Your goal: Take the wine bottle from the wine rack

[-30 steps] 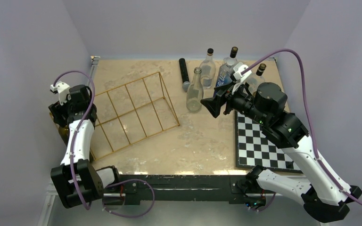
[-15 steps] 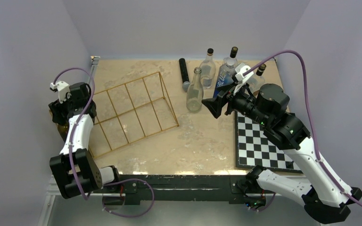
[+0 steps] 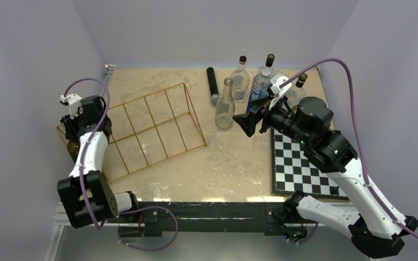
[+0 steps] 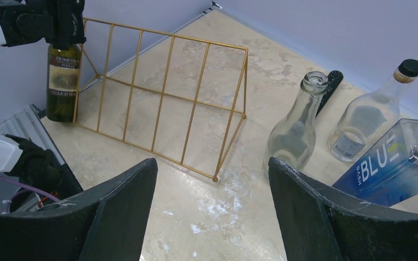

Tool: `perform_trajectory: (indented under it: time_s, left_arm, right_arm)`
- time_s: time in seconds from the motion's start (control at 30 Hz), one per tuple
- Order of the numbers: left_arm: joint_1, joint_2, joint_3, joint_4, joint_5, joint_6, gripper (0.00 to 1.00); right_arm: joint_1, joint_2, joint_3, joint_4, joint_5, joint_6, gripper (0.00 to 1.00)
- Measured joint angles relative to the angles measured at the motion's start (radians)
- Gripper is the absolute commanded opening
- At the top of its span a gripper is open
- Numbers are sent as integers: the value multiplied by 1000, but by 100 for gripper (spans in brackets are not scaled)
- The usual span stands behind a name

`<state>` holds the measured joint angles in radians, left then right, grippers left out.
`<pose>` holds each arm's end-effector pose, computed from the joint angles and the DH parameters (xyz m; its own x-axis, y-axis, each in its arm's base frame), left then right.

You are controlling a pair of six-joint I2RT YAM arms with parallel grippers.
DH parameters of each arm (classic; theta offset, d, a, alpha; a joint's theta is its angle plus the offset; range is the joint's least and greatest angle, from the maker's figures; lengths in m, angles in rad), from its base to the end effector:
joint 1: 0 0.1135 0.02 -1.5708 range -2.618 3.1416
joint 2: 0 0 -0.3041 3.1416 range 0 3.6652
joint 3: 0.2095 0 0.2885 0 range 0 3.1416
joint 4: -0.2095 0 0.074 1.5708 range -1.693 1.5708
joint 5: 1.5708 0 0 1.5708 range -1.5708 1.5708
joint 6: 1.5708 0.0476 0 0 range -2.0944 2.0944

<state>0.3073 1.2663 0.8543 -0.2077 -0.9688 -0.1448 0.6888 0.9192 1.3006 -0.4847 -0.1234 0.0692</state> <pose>0.2680 0.1262 0.2870 -0.4308 -0.2224 -0.8746 -0.8822 0.3079 0.3562 0.1474 0.1289 0.5035 -0.1296 -0.0178 -0.9914 -0.7180 0.6912 0.0814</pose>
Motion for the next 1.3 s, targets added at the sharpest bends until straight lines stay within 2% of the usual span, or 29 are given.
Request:
perform_trajectory:
  time_s: [0.3,0.67,0.87,1.3]
  left_arm:
    - [-5,-68,0,-53,31,-3,0]
    - [-63,-173,0,-69,10,-2,0]
    - [-80,-261,-2,-71,11,-3,0]
    - [-142,-386,-2,-105,-13,12,0]
  right_arm:
    - [0,0,0,0,0,-3,79]
    - [0,0,-1,4,2,-3,79]
    - [0,-8,-17,15,3,-4,98]
    - [0,-19,-27,31,9,-2,99]
